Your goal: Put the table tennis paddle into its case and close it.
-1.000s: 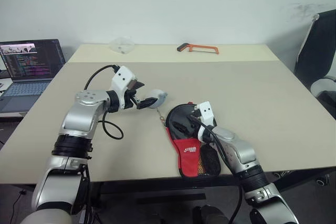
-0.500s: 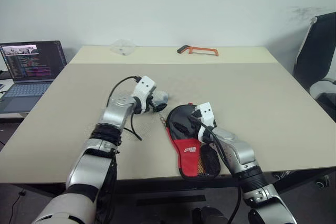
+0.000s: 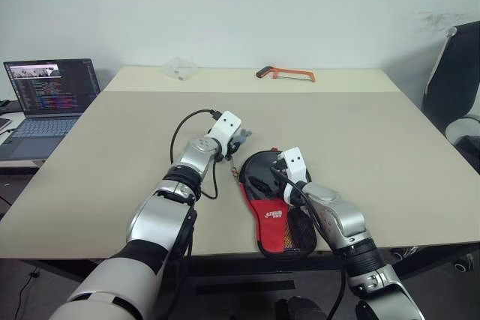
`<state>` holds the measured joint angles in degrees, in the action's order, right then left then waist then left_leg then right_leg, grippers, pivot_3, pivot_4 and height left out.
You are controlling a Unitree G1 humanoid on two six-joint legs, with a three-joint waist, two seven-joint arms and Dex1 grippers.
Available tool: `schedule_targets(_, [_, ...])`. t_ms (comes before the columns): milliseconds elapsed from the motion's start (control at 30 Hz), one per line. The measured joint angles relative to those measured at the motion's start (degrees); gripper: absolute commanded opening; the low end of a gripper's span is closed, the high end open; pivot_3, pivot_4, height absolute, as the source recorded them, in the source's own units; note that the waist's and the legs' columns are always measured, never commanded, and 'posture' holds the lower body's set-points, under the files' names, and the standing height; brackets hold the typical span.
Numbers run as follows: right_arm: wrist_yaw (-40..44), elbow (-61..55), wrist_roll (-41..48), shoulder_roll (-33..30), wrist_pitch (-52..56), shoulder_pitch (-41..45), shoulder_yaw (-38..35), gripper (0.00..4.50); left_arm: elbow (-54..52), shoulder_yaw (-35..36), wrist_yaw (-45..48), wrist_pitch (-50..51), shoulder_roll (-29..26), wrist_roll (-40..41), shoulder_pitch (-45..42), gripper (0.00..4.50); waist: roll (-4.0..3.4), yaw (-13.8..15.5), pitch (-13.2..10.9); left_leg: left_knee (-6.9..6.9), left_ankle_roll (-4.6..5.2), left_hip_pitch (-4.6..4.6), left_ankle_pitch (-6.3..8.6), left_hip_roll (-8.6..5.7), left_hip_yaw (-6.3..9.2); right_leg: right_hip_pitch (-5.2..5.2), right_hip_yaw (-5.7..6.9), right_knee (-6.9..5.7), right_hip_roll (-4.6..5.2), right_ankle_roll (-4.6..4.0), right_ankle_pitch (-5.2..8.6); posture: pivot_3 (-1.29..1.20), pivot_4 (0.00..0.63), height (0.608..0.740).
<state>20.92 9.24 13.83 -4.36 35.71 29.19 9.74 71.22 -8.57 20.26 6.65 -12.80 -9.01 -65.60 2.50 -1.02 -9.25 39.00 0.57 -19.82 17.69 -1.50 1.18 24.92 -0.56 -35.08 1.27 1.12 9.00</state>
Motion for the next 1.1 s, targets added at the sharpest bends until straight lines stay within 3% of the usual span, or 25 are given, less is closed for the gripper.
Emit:
schedule_targets(100, [0.0,0.0,-1.6,-0.6,0.4,0.1,1.2,4.50,1.6,-1.5,-4.0,-3.2,0.9,-2.9,0.0,0.68,0.00,0.1,0.0,0.00,0.00,0.02,0.00,0.00,0.01,-0.04,0.01,0.00,0.01,0.01,0.01,0.00,0.150,0.740])
schedule_targets(167, [0.1,0.0,-1.8,-0.8,1.0,0.2,1.5,4.50,2.5,-3.1,-6.0,-5.0,1.3,-5.1,-0.1,0.45,0.00,0.2,0.1,0.01,0.00,0.04,0.00,0.00,0.03,-0.08,0.03,0.00,0.00,0.02,0.01,0.00,0.150,0.740])
schedule_targets(767, [0.9,-0.4,-3.6,-0.5,3.0,0.8,2.1,4.50,7.4,-11.1,-25.9,-10.7,6.6,-18.5,-2.8,0.43,0.00,0.1,0.1,0.00,-0.01,0.06,0.00,0.04,0.03,-0.10,0.22,0.04,0.00,0.07,0.04,0.00,0.150,0.740])
schedule_targets(1100, [2.2,-0.8,-3.6,-0.9,4.7,1.3,2.1,4.50,7.8,-12.4,-29.1,-14.2,8.5,-21.6,-3.8,0.43,-0.01,0.0,0.1,-0.02,-0.01,0.06,0.00,0.04,0.02,-0.10,0.26,0.06,0.00,0.08,0.05,0.00,0.150,0.740])
